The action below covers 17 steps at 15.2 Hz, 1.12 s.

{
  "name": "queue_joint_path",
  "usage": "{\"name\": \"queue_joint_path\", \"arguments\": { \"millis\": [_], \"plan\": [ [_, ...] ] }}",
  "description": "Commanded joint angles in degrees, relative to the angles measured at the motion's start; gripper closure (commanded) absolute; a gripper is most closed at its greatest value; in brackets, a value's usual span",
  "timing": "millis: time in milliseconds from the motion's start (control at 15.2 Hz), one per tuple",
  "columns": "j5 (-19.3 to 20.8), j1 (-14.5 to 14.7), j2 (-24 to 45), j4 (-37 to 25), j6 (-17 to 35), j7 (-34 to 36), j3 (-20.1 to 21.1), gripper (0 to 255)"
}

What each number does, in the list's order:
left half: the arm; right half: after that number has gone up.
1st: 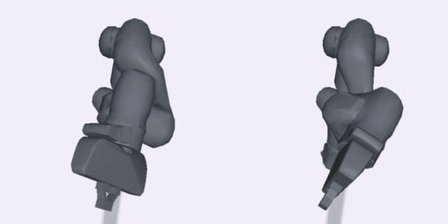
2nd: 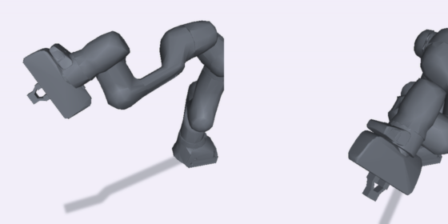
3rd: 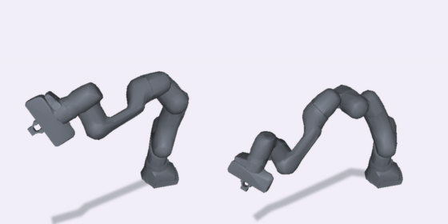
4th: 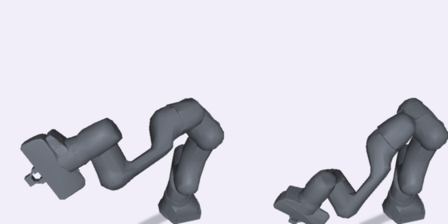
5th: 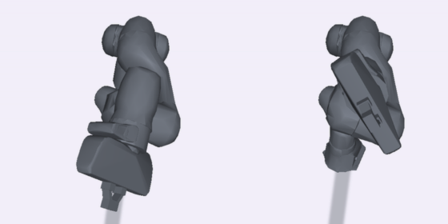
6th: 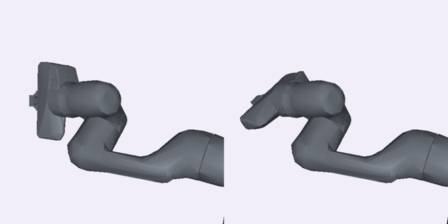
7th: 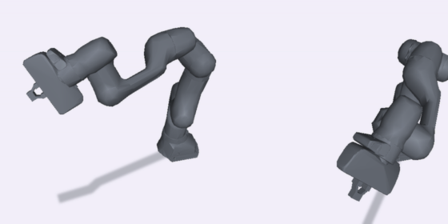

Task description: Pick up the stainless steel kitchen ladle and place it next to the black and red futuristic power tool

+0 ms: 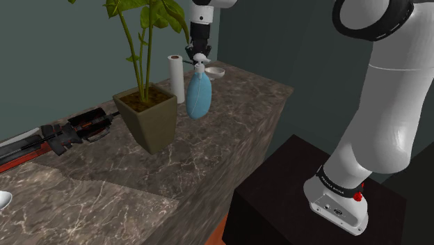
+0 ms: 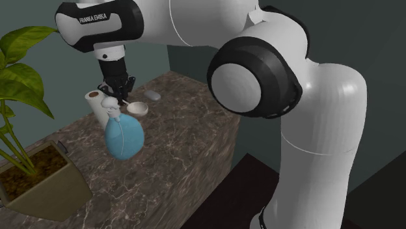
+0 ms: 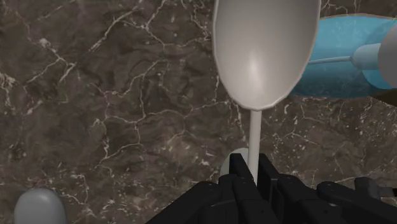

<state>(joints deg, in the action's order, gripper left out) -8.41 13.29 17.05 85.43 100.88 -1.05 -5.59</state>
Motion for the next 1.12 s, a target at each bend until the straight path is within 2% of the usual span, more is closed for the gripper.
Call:
{"name": "queue_joint_path", "arguments": {
  "millis": [0,330,594,792,924,1056],
  "plan": [
    [0.0,1.3,2.2,-3.2,-0.7,2.2,0.8,255],
    [0.2,4.6,8.8,-13.0,-3.2,7.8,2.5,255],
    [0.5,7.2,16.1,-24.4,-6.9,12.1,3.6,255],
    [0.7,9.1,24.3,-37.9,-11.9,15.4,4.3,255],
    [0.9,9.9,33.5,-54.2,-18.6,17.6,4.8,255],
    [0.9,10.1,29.8,-45.9,-14.1,17.0,4.6,255]
  ]
}}
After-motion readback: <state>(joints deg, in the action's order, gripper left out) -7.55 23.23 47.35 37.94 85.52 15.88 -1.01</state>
